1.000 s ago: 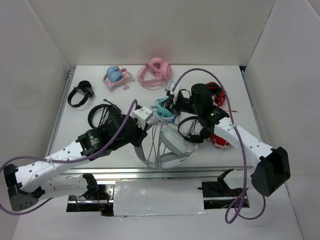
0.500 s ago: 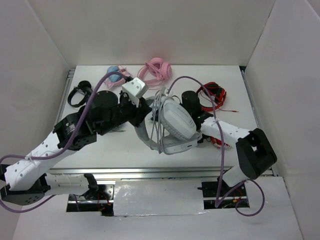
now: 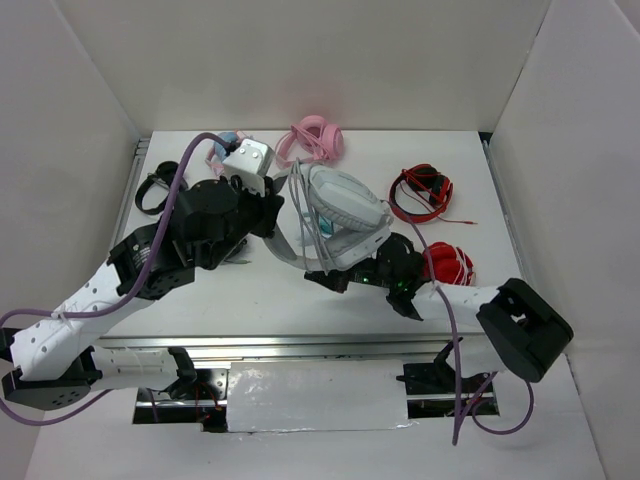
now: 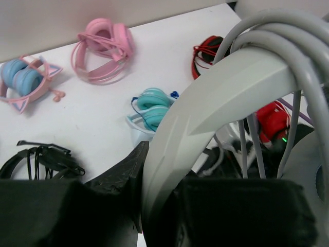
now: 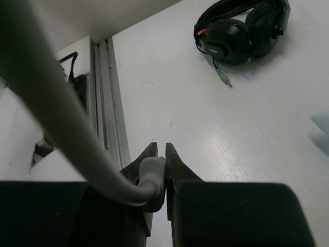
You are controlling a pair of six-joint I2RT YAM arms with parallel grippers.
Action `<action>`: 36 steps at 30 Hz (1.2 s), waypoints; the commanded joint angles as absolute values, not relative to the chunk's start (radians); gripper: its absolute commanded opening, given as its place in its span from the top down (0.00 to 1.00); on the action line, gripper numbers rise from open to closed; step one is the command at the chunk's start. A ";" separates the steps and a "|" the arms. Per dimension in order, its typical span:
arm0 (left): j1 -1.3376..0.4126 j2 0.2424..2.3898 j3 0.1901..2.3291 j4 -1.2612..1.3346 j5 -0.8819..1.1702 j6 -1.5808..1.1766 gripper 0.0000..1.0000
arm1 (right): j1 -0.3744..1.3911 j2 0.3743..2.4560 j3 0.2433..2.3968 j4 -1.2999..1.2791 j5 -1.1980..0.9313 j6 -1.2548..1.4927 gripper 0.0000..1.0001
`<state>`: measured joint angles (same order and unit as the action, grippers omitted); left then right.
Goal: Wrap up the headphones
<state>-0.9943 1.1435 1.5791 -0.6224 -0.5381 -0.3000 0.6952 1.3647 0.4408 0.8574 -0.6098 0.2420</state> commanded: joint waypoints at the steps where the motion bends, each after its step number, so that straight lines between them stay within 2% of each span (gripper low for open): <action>1: -0.979 1.103 1.579 -0.479 -0.664 -0.432 1.00 | 0.758 1.286 0.407 1.006 -0.485 0.299 1.00; 7: -0.937 1.094 1.528 -0.497 -0.781 -0.538 1.00 | 0.883 1.129 0.319 0.905 -0.276 0.284 1.00; 11: -0.908 1.109 1.477 -0.538 -0.853 -0.636 1.00 | 0.998 1.042 0.363 0.683 -0.129 0.245 1.00; 18: -0.810 1.144 1.339 -0.583 -0.792 -0.753 1.00 | 1.133 1.068 0.451 0.485 -0.023 0.262 1.00; 22: -0.766 1.112 1.140 -0.569 -0.720 -0.798 1.00 | 1.203 1.074 0.511 0.352 0.092 0.268 1.00; 30: -0.764 1.040 0.868 -0.477 -0.612 -0.848 1.00 | 1.198 1.123 0.606 0.140 -0.018 0.327 1.00; 36: -0.764 1.100 0.764 -0.384 -0.503 -0.831 1.00 | 1.161 1.299 0.833 -0.118 -0.161 0.340 1.00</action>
<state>-0.7666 1.0828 0.7761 -0.5053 -0.5449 -0.8165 1.1782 1.2541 0.7021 -0.0288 -0.0788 0.3271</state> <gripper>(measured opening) 0.278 0.162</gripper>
